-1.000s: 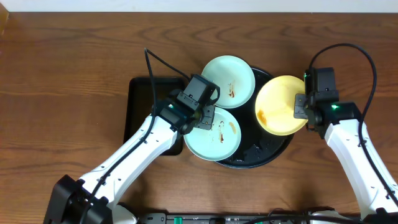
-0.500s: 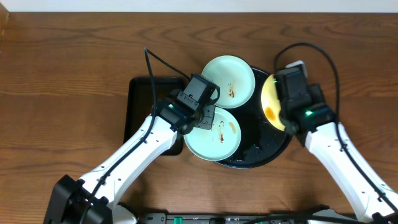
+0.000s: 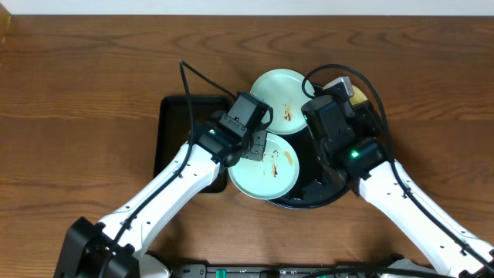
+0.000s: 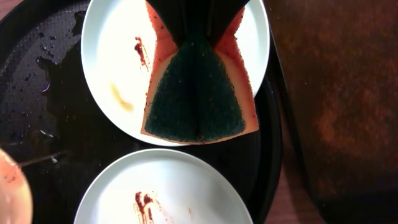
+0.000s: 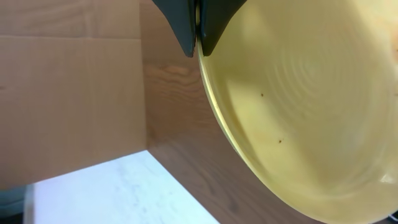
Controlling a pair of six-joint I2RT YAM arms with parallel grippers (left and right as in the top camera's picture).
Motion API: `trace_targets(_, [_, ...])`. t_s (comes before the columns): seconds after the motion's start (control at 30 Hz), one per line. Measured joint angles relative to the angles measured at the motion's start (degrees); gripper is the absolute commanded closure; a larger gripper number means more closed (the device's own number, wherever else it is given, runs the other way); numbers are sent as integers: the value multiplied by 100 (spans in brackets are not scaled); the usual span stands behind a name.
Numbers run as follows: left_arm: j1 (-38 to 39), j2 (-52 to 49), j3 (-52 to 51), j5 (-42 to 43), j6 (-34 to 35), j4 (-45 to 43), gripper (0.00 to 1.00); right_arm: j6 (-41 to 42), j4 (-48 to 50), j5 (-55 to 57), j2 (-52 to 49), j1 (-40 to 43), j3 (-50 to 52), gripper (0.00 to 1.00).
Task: Clean dirty plates on tray and stack at the side
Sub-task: 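Carry the yellow plate right and set it on the table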
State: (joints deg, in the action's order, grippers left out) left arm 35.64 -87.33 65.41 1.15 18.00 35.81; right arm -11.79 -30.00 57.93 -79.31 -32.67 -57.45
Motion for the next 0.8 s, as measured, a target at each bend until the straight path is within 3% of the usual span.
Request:
trace_targets(0.53, [0, 0, 0, 0, -2, 0, 92, 4, 197, 361, 0, -28, 0, 99])
trace_targets(0.8, [0, 0, 0, 0, -2, 0, 92, 1252, 46, -306, 0, 776, 0, 99])
